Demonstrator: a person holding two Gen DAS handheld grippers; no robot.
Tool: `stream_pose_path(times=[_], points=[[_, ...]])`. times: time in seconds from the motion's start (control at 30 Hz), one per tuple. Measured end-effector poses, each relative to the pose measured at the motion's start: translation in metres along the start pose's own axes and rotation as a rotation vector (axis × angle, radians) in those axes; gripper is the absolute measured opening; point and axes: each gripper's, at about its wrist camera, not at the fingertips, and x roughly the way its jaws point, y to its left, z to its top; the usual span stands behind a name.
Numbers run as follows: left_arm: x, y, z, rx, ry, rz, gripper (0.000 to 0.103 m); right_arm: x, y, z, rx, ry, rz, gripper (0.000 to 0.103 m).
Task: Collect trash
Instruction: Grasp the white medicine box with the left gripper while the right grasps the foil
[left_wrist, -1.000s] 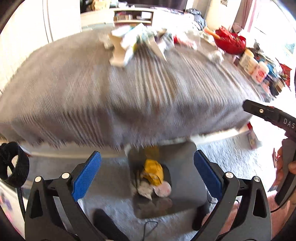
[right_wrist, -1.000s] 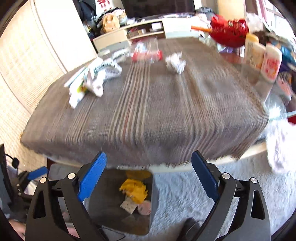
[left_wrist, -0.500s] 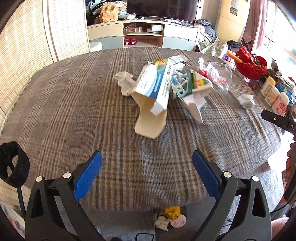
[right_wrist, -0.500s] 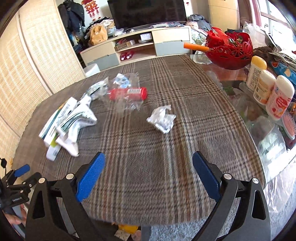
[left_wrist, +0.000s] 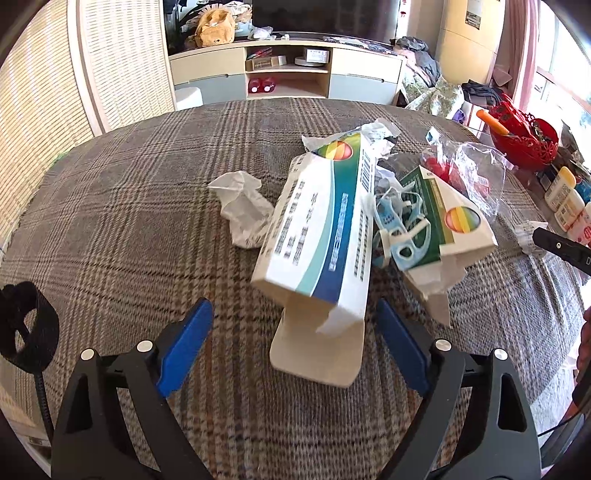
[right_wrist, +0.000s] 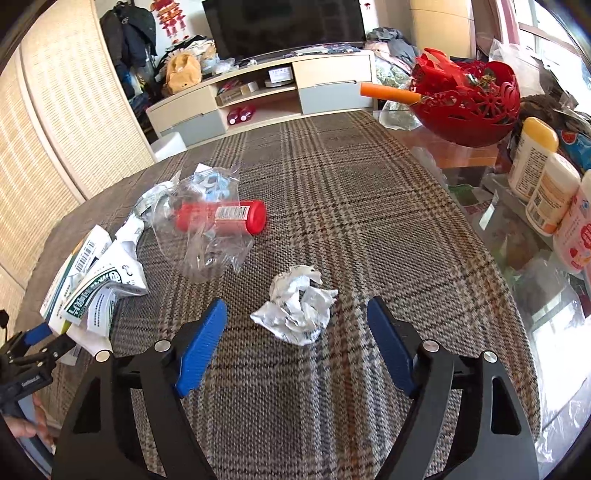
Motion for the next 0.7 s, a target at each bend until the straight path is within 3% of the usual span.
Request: stream_pose_path(times=[0.2, 0.3, 0.37, 0.43, 0.5, 0.7], points=[[0.021, -0.004, 0.011, -0.001, 0.003, -0.014, 0.083, 0.017, 0.000, 0.005, -0.008, 0.012, -0.019, 0.079], [0.029, -0.009, 0.013, 0.011, 0.002, -0.002, 0.076, 0.027, -0.002, 0.007, 0.001, 0.012, -0.022, 0.079], [0.031, -0.011, 0.014, 0.027, -0.010, 0.006, 0.065, 0.031, -0.001, 0.007, -0.005, 0.016, -0.022, 0.074], [0.029, -0.012, 0.017, 0.028, -0.017, -0.001, 0.048, 0.032, 0.004, 0.007, -0.039, 0.007, -0.048, 0.051], [0.026, -0.009, 0.017, 0.015, -0.016, -0.003, 0.041, 0.031, 0.005, 0.007, -0.049, 0.016, -0.046, 0.028], [0.006, -0.008, 0.010, 0.017, -0.017, 0.016, 0.038, 0.013, 0.006, 0.001, -0.067, 0.015, -0.036, 0.024]])
